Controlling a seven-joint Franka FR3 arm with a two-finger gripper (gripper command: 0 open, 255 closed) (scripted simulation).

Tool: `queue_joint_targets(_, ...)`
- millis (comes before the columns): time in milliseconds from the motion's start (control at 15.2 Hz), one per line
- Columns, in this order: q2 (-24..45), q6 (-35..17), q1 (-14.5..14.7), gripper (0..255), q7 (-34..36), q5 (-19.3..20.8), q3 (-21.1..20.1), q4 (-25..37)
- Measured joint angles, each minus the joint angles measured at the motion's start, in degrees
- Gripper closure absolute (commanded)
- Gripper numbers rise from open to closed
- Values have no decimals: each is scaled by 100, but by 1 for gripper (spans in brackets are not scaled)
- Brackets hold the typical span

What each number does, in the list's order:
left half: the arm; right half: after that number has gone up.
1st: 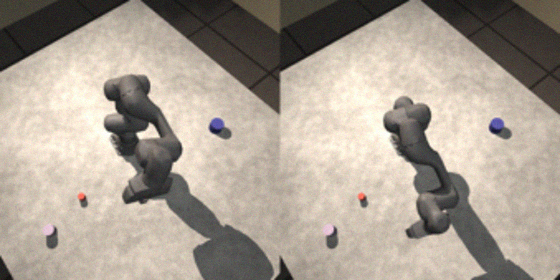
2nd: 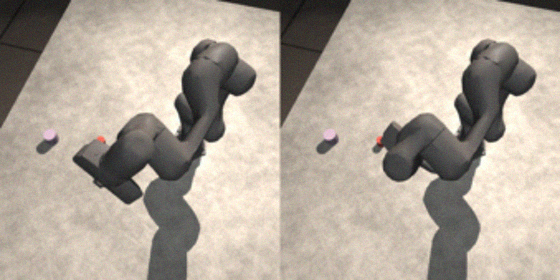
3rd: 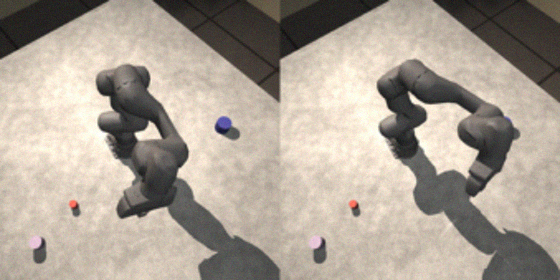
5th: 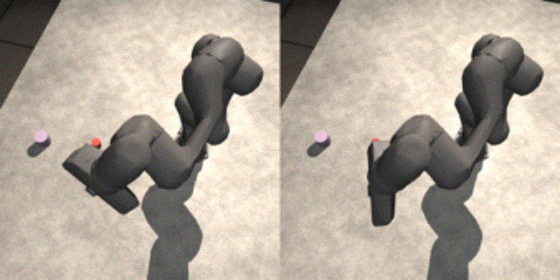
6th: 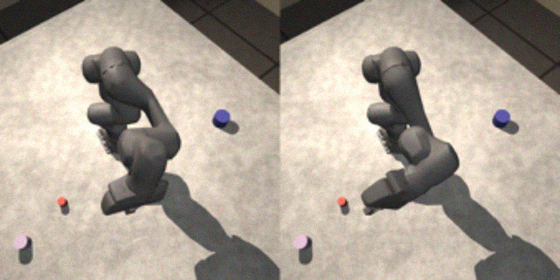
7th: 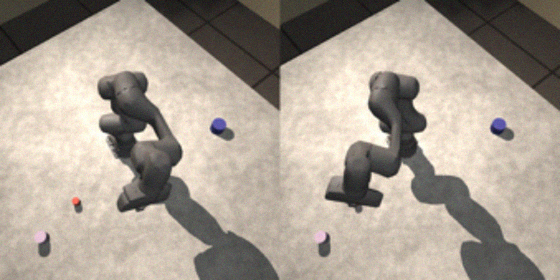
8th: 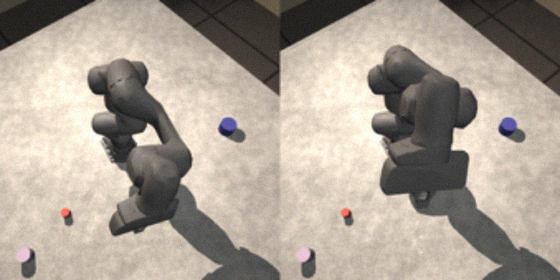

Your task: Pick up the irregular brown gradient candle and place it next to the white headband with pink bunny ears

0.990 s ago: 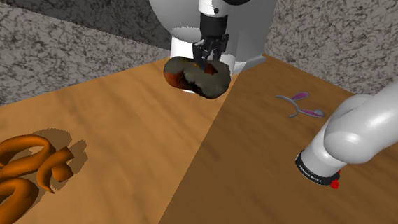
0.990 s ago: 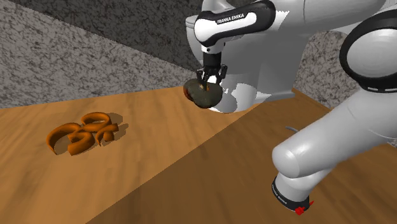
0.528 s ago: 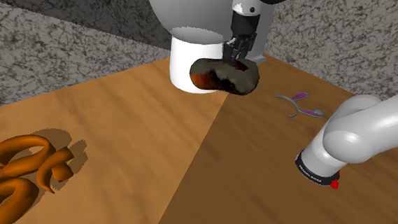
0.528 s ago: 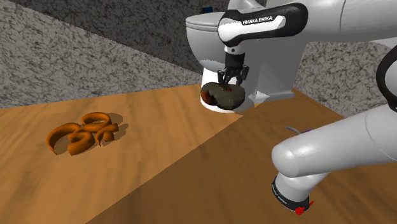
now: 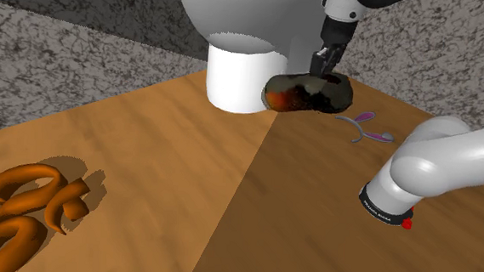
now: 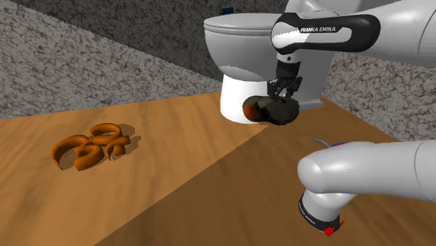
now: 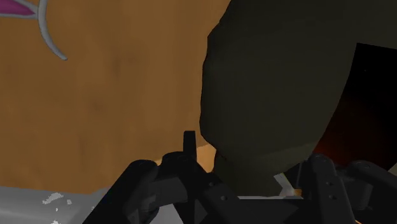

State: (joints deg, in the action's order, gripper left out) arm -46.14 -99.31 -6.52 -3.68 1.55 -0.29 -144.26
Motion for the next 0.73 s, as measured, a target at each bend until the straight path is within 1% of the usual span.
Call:
queue_joint_targets(264,-560,290,-226,255,-482,336,447,-249)
queue_joint_targets(726,-1186,624,-733,255,-1470,1123,1382,-451)
